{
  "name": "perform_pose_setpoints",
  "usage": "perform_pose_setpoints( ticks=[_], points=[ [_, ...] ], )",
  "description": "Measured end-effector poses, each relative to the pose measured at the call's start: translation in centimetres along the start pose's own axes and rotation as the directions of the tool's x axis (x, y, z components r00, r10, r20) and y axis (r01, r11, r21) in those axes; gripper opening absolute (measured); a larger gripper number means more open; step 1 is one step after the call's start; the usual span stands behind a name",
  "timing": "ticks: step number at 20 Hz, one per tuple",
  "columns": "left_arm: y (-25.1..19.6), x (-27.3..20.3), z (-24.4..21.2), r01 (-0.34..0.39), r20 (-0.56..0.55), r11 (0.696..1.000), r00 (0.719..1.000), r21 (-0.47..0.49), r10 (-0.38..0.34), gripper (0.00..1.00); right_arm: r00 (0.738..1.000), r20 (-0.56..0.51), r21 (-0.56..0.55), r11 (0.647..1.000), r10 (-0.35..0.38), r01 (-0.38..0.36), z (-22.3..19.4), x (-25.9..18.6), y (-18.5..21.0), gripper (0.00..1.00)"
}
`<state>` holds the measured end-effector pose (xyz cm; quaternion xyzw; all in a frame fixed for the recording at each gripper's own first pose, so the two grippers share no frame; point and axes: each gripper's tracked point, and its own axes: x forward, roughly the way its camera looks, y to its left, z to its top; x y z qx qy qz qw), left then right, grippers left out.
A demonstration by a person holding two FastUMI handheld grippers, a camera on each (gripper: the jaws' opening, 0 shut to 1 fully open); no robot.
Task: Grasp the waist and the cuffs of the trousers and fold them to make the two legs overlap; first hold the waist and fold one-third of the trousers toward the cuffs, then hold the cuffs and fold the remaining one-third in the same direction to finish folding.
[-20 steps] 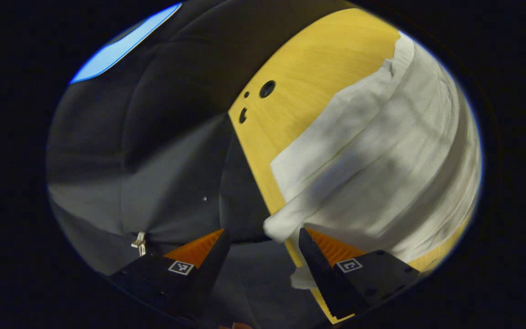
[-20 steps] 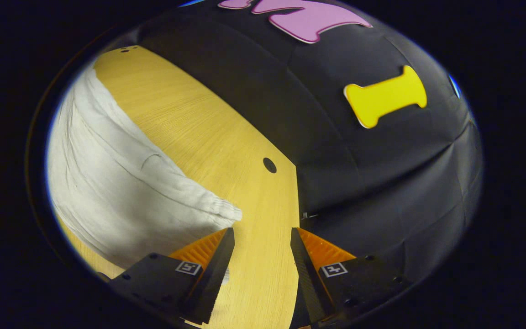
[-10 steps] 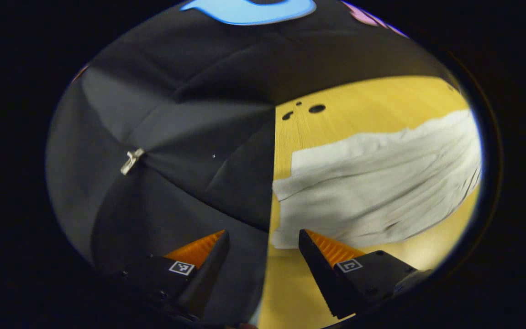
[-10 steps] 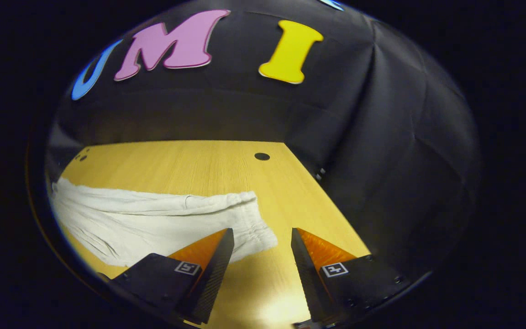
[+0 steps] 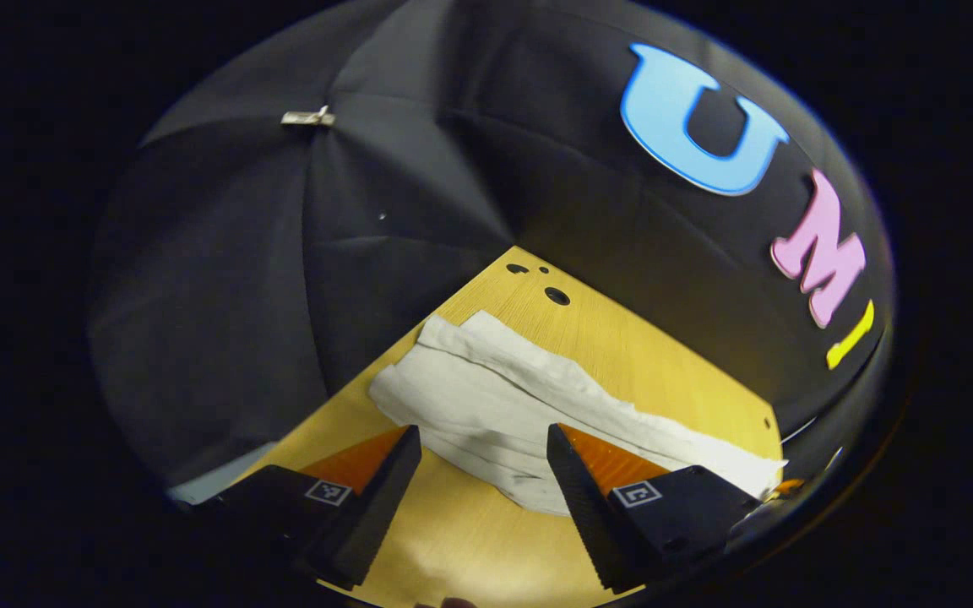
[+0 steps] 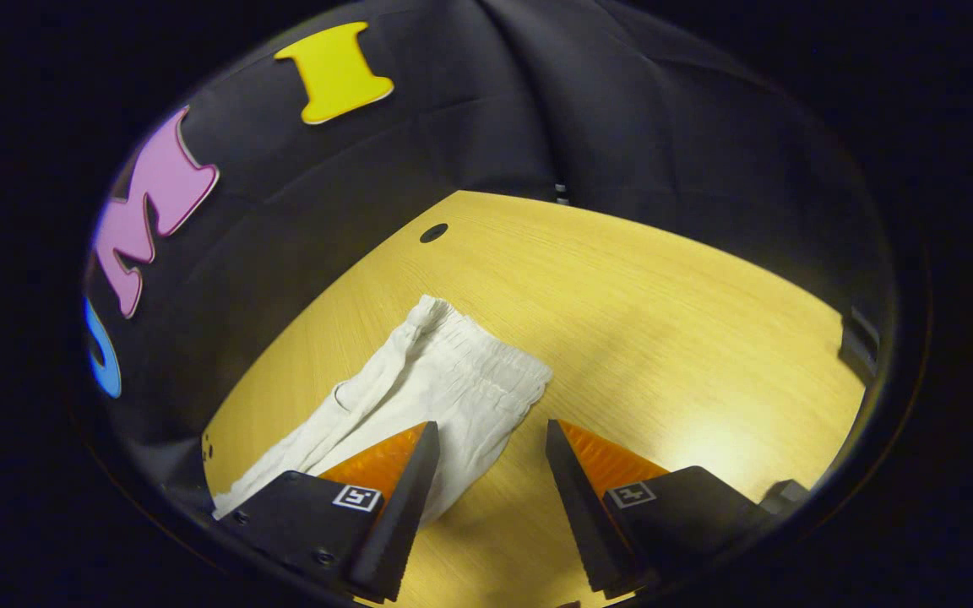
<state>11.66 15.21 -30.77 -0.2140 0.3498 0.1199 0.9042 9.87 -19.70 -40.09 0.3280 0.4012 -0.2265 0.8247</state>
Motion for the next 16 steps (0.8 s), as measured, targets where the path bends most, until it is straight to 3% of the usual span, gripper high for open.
perform_pose_setpoints(
  ticks=[2, 3, 4, 5, 7, 9, 12, 16],
  points=[
    [0.8, -0.1, -0.9, -0.019, -0.023, 0.998, 1.000, -0.057, 0.018, 0.96, 1.000, -0.022, 0.071, 0.997, -0.014, 0.015, -0.5, 0.9, -0.1, 0.82],
    [1.2, -0.3, -1.3, -0.025, -0.033, 0.996, 0.999, -0.089, 0.022, 0.92, 1.000, -0.006, 0.083, 0.996, -0.012, 0.012, -0.4, 1.4, 0.4, 0.82],
    [1.3, -0.2, -1.6, -0.020, -0.034, 0.992, 0.999, -0.125, 0.016, 0.96, 1.000, -0.007, 0.086, 0.996, -0.018, 0.019, 0.0, 1.8, 0.3, 0.81],
    [1.3, 0.0, -1.6, -0.006, -0.033, 0.987, 0.999, -0.164, 0.001, 0.92, 1.000, -0.002, 0.091, 0.996, -0.014, 0.014, 0.2, 2.0, 0.7, 0.81],
    [1.7, 0.3, -1.9, -0.017, -0.037, 0.975, 0.999, -0.222, 0.009, 0.96, 0.999, -0.024, 0.106, 0.993, -0.048, 0.050, 0.0, 2.9, 0.2, 0.78],
    [2.5, 1.0, -2.4, -0.049, -0.059, 0.966, 0.998, -0.254, 0.035, 0.92, 0.998, -0.055, 0.145, 0.989, -0.025, 0.033, -0.5, 2.3, 0.1, 0.24],
    [2.9, 2.3, -2.7, -0.073, -0.084, 0.957, 0.995, -0.280, 0.052, 0.96, 0.999, -0.030, 0.139, 0.990, 0.015, -0.010, -0.2, 2.2, 0.4, 0.08],
    [1.7, 4.5, -2.6, -0.044, -0.082, 0.944, 0.996, -0.326, 0.018, 1.00, 0.999, -0.023, 0.117, 0.993, 0.034, -0.031, 0.5, 1.5, 0.6, 0.08]
  ],
)
